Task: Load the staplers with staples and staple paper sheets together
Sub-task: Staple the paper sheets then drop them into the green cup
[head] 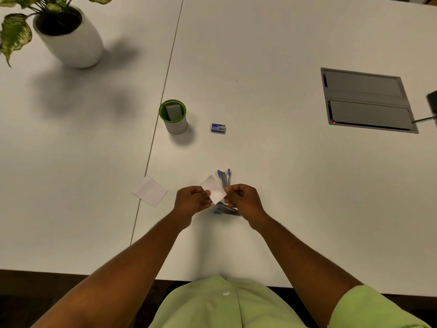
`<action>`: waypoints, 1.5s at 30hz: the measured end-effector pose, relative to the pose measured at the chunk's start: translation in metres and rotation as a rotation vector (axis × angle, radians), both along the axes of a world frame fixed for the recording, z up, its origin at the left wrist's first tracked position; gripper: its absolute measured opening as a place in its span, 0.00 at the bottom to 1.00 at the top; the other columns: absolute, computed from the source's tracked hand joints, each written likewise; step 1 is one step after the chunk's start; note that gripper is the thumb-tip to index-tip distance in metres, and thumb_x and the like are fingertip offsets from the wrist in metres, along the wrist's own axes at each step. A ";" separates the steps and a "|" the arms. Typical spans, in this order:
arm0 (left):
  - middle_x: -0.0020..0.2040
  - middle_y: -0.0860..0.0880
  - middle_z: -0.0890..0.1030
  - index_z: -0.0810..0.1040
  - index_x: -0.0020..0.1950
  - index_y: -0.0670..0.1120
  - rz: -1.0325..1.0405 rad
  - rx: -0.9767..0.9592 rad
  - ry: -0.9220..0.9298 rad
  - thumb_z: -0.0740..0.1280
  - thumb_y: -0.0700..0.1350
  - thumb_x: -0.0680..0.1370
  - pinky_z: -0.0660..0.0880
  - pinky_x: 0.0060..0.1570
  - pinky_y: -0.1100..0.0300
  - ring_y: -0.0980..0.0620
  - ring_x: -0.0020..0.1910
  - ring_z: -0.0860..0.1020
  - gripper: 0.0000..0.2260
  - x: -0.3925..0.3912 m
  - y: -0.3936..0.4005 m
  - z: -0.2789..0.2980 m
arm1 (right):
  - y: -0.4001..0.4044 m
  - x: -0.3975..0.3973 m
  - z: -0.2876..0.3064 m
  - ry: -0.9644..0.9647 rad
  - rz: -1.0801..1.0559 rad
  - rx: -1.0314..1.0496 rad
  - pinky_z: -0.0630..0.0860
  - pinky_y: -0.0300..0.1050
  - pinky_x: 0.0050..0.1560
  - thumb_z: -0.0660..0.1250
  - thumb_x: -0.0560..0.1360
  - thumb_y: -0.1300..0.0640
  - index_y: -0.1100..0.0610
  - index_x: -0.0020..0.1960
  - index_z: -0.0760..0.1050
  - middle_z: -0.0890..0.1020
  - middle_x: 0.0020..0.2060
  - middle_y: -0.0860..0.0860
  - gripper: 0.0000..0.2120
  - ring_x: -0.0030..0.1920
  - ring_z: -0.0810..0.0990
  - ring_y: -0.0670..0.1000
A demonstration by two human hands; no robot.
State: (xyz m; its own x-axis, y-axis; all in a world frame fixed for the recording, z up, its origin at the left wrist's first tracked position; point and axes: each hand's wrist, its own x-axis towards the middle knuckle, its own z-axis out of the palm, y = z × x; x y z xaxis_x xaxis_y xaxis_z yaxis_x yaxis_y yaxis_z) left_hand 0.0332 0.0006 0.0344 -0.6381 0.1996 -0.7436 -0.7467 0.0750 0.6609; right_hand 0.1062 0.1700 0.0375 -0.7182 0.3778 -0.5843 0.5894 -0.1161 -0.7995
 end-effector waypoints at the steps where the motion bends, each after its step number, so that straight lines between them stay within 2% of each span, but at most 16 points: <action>1: 0.40 0.40 0.81 0.80 0.46 0.36 0.011 -0.016 0.011 0.73 0.34 0.75 0.84 0.43 0.53 0.46 0.37 0.82 0.03 -0.001 -0.003 -0.001 | 0.000 0.001 -0.004 -0.008 0.016 0.073 0.83 0.43 0.46 0.70 0.78 0.57 0.52 0.48 0.81 0.87 0.43 0.52 0.02 0.41 0.85 0.50; 4: 0.43 0.42 0.83 0.81 0.46 0.38 0.062 -0.063 0.020 0.73 0.34 0.76 0.83 0.37 0.58 0.47 0.38 0.82 0.02 -0.004 -0.014 -0.006 | 0.001 0.010 -0.016 -0.042 0.199 0.429 0.79 0.42 0.50 0.72 0.76 0.54 0.53 0.52 0.81 0.85 0.45 0.47 0.06 0.44 0.83 0.47; 6: 0.43 0.43 0.83 0.82 0.46 0.40 0.088 -0.094 0.016 0.73 0.35 0.76 0.82 0.35 0.59 0.47 0.39 0.83 0.02 -0.005 -0.020 -0.009 | -0.001 0.019 -0.022 -0.041 0.345 0.567 0.78 0.40 0.50 0.75 0.73 0.53 0.51 0.55 0.81 0.83 0.48 0.44 0.11 0.45 0.81 0.44; 8: 0.45 0.43 0.83 0.82 0.49 0.40 0.084 -0.128 0.012 0.73 0.35 0.76 0.83 0.38 0.57 0.47 0.41 0.83 0.04 -0.005 -0.024 -0.013 | -0.006 0.026 -0.028 -0.061 0.449 0.647 0.77 0.42 0.52 0.77 0.71 0.50 0.50 0.58 0.79 0.81 0.50 0.44 0.17 0.49 0.79 0.45; 11: 0.47 0.42 0.83 0.82 0.51 0.40 0.063 -0.155 0.023 0.73 0.36 0.76 0.82 0.45 0.53 0.45 0.45 0.82 0.05 -0.002 -0.027 -0.017 | -0.013 0.035 -0.038 -0.100 0.488 0.736 0.76 0.44 0.53 0.77 0.69 0.48 0.49 0.60 0.77 0.80 0.53 0.44 0.22 0.53 0.76 0.47; 15: 0.48 0.42 0.83 0.83 0.50 0.41 0.002 -0.173 0.048 0.72 0.37 0.77 0.83 0.44 0.54 0.44 0.48 0.82 0.03 0.001 -0.028 -0.017 | -0.018 0.044 -0.046 -0.132 0.581 0.911 0.76 0.46 0.53 0.74 0.73 0.49 0.49 0.63 0.75 0.78 0.56 0.47 0.21 0.56 0.76 0.51; 18: 0.51 0.41 0.83 0.83 0.53 0.40 -0.042 -0.203 0.063 0.72 0.37 0.77 0.83 0.47 0.51 0.42 0.51 0.82 0.05 0.001 -0.030 -0.016 | -0.019 0.046 -0.051 -0.154 0.645 0.978 0.75 0.47 0.53 0.69 0.77 0.50 0.50 0.65 0.74 0.76 0.57 0.50 0.17 0.57 0.74 0.52; 21: 0.53 0.40 0.83 0.82 0.57 0.37 -0.078 -0.236 0.103 0.73 0.38 0.77 0.83 0.47 0.52 0.42 0.51 0.82 0.10 0.001 -0.030 -0.015 | -0.020 0.044 -0.050 -0.127 0.516 0.810 0.74 0.45 0.54 0.67 0.79 0.54 0.53 0.63 0.75 0.76 0.56 0.51 0.13 0.56 0.75 0.52; 25: 0.53 0.39 0.84 0.82 0.58 0.36 -0.088 -0.247 0.143 0.75 0.37 0.75 0.82 0.53 0.46 0.40 0.52 0.83 0.13 -0.001 -0.029 -0.012 | -0.017 0.039 -0.038 -0.096 0.199 0.388 0.74 0.41 0.51 0.65 0.81 0.57 0.56 0.61 0.76 0.80 0.53 0.51 0.09 0.51 0.79 0.50; 27: 0.51 0.38 0.84 0.83 0.56 0.36 -0.095 -0.240 0.165 0.76 0.36 0.74 0.82 0.53 0.45 0.39 0.51 0.83 0.12 -0.002 -0.026 -0.010 | -0.015 0.038 -0.029 -0.071 0.148 0.192 0.76 0.41 0.51 0.64 0.81 0.58 0.55 0.60 0.75 0.82 0.52 0.50 0.08 0.51 0.80 0.52; 30: 0.51 0.39 0.84 0.83 0.54 0.37 -0.134 -0.258 0.214 0.76 0.38 0.73 0.83 0.51 0.45 0.40 0.50 0.83 0.11 -0.002 -0.021 -0.007 | -0.015 0.036 -0.017 -0.001 0.152 0.008 0.77 0.35 0.51 0.63 0.82 0.60 0.52 0.60 0.74 0.83 0.52 0.50 0.09 0.53 0.82 0.49; 33: 0.49 0.42 0.84 0.84 0.53 0.39 -0.171 -0.278 0.249 0.76 0.38 0.74 0.84 0.49 0.50 0.42 0.49 0.83 0.09 -0.002 -0.017 -0.005 | -0.018 0.032 -0.009 0.030 0.198 -0.045 0.76 0.34 0.49 0.60 0.83 0.60 0.52 0.65 0.73 0.83 0.52 0.51 0.12 0.50 0.80 0.46; 36: 0.48 0.43 0.85 0.84 0.53 0.40 -0.204 -0.295 0.288 0.76 0.39 0.74 0.83 0.45 0.56 0.45 0.46 0.83 0.09 -0.002 -0.013 -0.005 | -0.020 0.028 -0.006 0.029 0.230 -0.031 0.77 0.43 0.56 0.60 0.84 0.58 0.53 0.69 0.73 0.81 0.55 0.52 0.15 0.53 0.80 0.51; 38: 0.49 0.43 0.85 0.85 0.53 0.40 -0.221 -0.319 0.308 0.76 0.40 0.74 0.83 0.46 0.56 0.46 0.45 0.83 0.09 -0.003 -0.011 -0.004 | -0.021 0.025 -0.004 0.006 0.228 -0.030 0.77 0.46 0.57 0.61 0.83 0.58 0.52 0.70 0.72 0.79 0.58 0.53 0.16 0.56 0.80 0.54; 42: 0.49 0.42 0.85 0.85 0.54 0.39 -0.241 -0.306 0.323 0.75 0.39 0.75 0.83 0.53 0.48 0.42 0.48 0.84 0.10 -0.003 -0.008 0.000 | -0.022 0.020 -0.004 -0.067 0.252 -0.017 0.74 0.36 0.47 0.61 0.83 0.57 0.51 0.67 0.73 0.78 0.59 0.51 0.13 0.53 0.78 0.49; 45: 0.51 0.40 0.85 0.84 0.54 0.37 -0.285 -0.283 0.327 0.75 0.39 0.75 0.82 0.55 0.46 0.41 0.49 0.84 0.10 -0.001 -0.006 0.002 | -0.023 0.019 -0.004 -0.063 0.299 0.032 0.73 0.34 0.48 0.62 0.82 0.51 0.53 0.65 0.75 0.79 0.55 0.50 0.13 0.50 0.78 0.45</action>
State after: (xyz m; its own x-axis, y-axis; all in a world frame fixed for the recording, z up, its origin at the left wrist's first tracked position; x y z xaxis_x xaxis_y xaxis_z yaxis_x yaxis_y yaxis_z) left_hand 0.0324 -0.0056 0.0360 -0.7960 0.2194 -0.5642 -0.4281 0.4548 0.7809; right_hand 0.1249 0.1474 0.0331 -0.7634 0.1739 -0.6221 0.6418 0.0953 -0.7609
